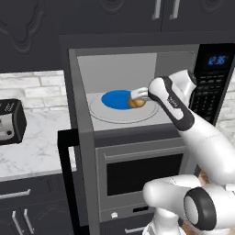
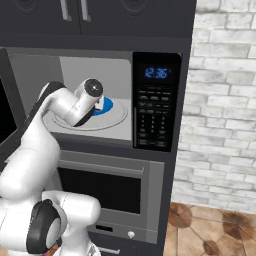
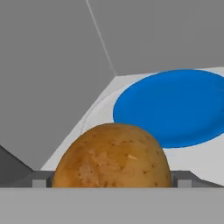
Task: Retrieve the reheated potato from the microwave, then place the potato, cheese, and condiment on the cutting board.
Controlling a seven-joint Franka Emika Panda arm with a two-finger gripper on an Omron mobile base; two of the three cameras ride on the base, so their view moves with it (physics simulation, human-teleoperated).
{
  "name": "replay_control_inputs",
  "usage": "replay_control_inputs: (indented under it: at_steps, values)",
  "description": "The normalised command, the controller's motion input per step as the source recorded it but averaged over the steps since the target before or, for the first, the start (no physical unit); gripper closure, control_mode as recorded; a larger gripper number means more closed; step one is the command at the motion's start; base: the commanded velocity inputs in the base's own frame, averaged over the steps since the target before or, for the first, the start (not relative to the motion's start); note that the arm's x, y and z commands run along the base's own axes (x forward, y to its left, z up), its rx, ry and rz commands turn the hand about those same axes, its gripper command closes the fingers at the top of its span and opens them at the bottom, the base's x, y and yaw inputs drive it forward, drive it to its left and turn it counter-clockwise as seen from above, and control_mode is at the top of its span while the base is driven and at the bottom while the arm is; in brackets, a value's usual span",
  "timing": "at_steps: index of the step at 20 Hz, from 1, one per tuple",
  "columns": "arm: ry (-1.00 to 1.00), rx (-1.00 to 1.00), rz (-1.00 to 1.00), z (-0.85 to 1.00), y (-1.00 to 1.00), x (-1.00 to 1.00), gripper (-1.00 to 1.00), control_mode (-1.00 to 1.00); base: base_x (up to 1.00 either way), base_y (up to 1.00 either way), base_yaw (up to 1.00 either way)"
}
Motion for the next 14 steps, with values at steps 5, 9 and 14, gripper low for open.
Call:
replay_control_inputs:
  at_steps: [5,9,14]
  values:
    - [0.02,0.12,-0.28,0.14,-0.08,-0.76,1.0,-1.0,0.0,0.0,0.0]
    - [0.0,0.06,-0.26,0.23,-0.08,-0.73,1.0,-1.0,0.0,0.0,0.0]
    - [0.0,0.0,-0.15,0.33,-0.17,-0.71,1.0,-1.0,0.0,0.0,0.0]
